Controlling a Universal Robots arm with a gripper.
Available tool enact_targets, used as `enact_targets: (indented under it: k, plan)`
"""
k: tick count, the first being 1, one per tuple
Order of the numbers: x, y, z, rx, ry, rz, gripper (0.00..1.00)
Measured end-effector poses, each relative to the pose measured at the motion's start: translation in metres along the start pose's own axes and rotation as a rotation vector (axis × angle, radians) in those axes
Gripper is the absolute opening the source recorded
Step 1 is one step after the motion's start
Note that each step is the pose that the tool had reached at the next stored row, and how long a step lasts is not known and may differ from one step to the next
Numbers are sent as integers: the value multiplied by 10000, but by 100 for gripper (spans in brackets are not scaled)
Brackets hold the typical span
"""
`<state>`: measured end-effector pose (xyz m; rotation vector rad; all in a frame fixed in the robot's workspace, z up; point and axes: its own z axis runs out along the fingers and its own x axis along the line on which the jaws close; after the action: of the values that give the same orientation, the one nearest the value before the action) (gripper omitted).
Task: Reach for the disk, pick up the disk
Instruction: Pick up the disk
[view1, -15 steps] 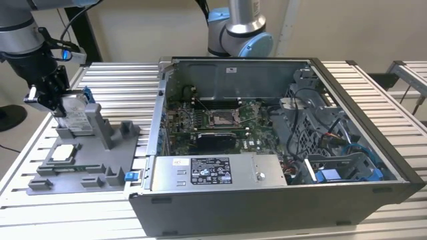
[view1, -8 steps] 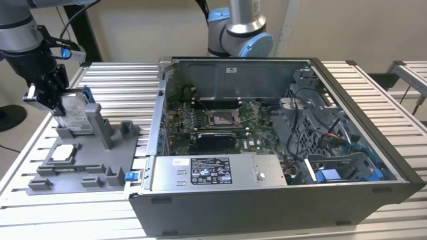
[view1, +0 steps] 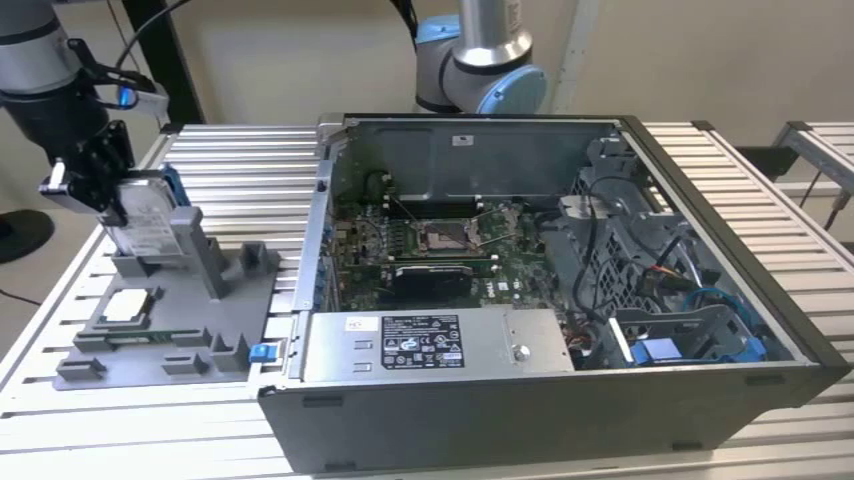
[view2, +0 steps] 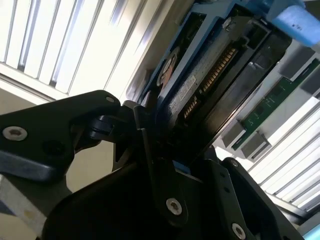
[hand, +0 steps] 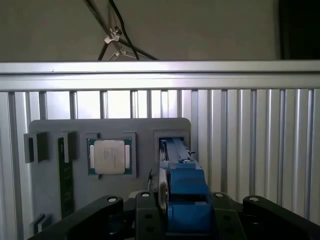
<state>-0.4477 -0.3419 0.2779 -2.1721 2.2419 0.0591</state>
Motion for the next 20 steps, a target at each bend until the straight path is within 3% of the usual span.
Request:
enact_targets:
  k: [20]
  plan:
    - [-9, 3, -238, 1, 0, -1, 0]
